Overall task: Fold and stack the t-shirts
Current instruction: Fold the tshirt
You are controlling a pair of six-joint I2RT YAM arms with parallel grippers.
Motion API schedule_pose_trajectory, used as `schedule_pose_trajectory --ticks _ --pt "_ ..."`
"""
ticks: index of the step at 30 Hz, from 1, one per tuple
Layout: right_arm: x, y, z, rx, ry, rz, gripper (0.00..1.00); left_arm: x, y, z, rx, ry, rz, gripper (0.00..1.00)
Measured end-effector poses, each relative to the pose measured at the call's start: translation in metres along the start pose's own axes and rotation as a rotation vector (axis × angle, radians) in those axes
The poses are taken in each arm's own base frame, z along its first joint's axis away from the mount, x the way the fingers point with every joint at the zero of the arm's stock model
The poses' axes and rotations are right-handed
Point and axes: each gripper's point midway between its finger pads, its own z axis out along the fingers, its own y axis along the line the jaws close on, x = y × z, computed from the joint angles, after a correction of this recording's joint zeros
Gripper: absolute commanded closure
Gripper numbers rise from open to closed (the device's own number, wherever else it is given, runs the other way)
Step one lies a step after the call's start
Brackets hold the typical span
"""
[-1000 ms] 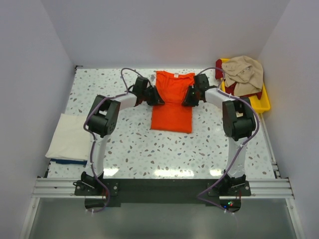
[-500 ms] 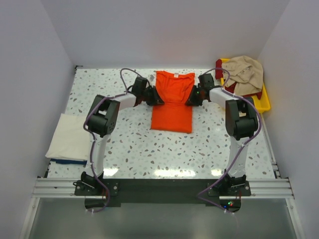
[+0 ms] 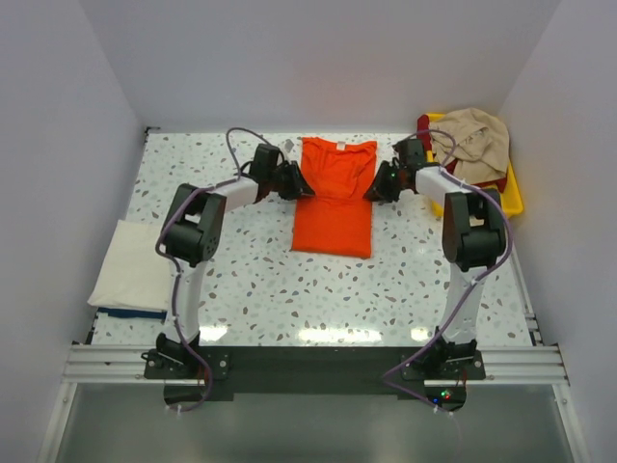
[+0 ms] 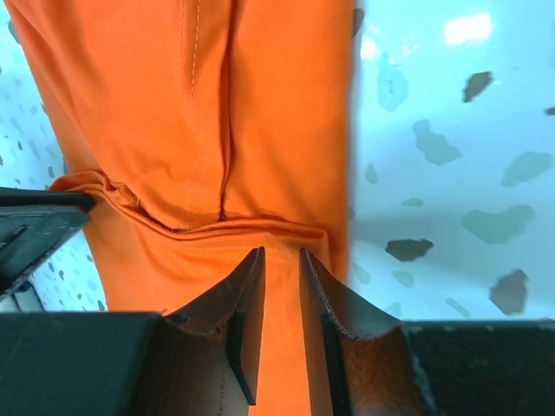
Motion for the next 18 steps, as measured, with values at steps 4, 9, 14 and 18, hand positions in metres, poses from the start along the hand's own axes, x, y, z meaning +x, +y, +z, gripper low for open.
schedule_pose_trajectory --ticks 4,9,14,18 --pt "-0.011 0.006 -0.02 -0.01 -0.032 0.001 0.71 -0.026 -0.011 -0.022 0.012 -0.057 0.012 0.65" --pt "-0.021 0.029 -0.061 -0.057 -0.111 -0.03 0.71 -0.054 -0.038 -0.06 0.029 -0.152 0.047 0.57" --pt "0.01 0.037 -0.088 -0.08 -0.124 -0.049 0.7 -0.047 -0.049 -0.09 0.029 -0.182 0.056 0.57" --pt "0.036 0.037 -0.082 -0.078 -0.079 -0.055 0.71 -0.044 -0.045 -0.084 0.028 -0.176 0.048 0.59"
